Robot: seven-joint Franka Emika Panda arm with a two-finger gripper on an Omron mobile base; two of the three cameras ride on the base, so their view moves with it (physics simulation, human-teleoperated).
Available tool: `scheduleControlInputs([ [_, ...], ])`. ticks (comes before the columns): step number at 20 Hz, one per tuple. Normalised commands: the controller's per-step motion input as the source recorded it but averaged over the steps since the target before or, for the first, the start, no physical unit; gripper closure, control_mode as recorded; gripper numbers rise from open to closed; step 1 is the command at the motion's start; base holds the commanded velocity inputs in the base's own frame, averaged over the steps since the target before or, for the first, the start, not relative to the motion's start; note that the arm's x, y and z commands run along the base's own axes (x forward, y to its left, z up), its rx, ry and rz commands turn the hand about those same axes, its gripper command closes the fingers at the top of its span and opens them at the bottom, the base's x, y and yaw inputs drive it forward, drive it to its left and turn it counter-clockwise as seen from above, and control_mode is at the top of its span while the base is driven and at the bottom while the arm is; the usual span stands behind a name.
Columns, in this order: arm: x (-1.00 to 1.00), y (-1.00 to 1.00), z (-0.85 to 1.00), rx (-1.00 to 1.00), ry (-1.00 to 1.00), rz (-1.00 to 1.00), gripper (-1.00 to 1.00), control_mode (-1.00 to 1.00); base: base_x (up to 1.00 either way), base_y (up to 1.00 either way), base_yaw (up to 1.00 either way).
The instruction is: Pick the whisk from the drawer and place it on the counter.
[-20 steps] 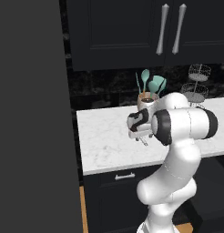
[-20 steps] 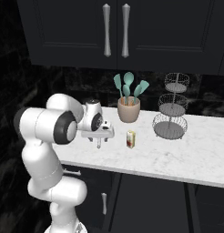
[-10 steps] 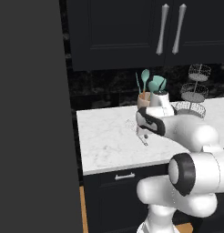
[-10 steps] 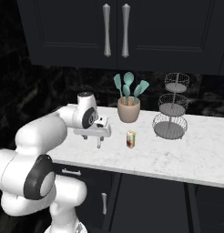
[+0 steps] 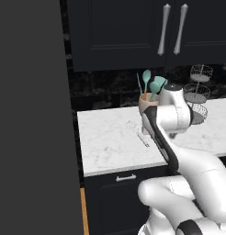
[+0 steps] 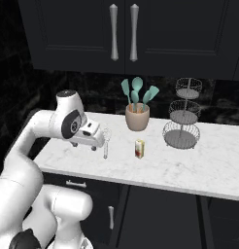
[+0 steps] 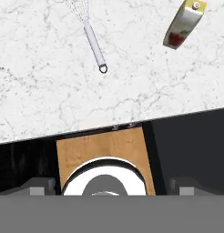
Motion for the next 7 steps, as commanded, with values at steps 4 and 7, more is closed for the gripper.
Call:
scheduleControlInputs([
  [4, -0.38, 0.66, 0.88, -0.07, 0.00, -0.07, -1.00, -1.00, 0.00, 0.00, 0.00],
  [7, -0.26, 0.55, 0.62, -0.08, 0.00, -0.01, -1.00, -1.00, 0.00, 0.00, 0.00],
])
